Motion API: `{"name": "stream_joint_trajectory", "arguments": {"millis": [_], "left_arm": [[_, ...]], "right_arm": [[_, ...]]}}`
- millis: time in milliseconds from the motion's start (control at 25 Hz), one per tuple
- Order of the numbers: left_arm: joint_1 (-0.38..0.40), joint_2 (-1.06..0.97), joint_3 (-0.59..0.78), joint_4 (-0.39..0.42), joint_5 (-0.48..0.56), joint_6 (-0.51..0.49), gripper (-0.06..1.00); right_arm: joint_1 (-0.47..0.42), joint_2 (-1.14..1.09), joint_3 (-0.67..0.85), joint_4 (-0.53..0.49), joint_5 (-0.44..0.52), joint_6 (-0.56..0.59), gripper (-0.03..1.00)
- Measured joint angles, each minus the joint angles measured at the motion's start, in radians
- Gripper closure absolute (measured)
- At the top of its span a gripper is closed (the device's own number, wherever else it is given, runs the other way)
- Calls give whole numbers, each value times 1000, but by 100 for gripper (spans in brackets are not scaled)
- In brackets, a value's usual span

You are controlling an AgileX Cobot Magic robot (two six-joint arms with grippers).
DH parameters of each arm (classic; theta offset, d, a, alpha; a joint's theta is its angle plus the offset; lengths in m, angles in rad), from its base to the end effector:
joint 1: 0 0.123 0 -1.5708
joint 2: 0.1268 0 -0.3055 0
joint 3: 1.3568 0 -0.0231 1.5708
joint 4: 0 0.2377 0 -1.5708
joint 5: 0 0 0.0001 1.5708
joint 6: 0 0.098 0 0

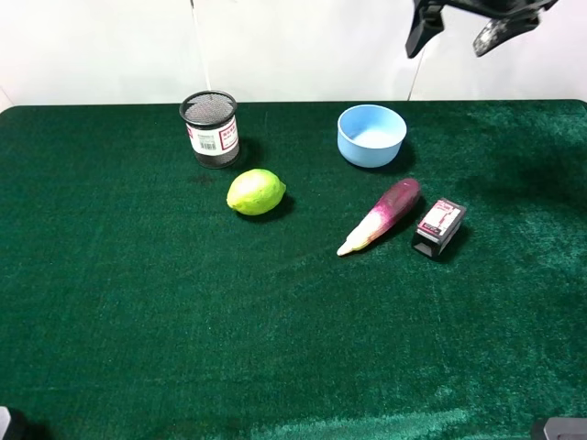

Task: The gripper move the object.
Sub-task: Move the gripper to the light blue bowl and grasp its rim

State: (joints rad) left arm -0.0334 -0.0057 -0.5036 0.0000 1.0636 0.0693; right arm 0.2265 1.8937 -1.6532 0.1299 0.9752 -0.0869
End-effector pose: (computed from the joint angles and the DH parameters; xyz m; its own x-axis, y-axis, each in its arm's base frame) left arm -0.0321 0.0011 0.2683 -0.4467 0.0842 -0.8907 0.0645 0.9960 0.0618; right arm 0.4003 0.1030 0.2967 -0.8753 -0.2157 -0.4329 -0.2804 0.9556 0.0908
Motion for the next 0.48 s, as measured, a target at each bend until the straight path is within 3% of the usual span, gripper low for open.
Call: {"name": "stream_joint_trajectory", "arguments": {"millis": [480], "left_arm": [[0, 0, 0, 0, 0, 0, -5]], "right_arm": [[0, 269, -134, 30, 28, 7, 27]]}}
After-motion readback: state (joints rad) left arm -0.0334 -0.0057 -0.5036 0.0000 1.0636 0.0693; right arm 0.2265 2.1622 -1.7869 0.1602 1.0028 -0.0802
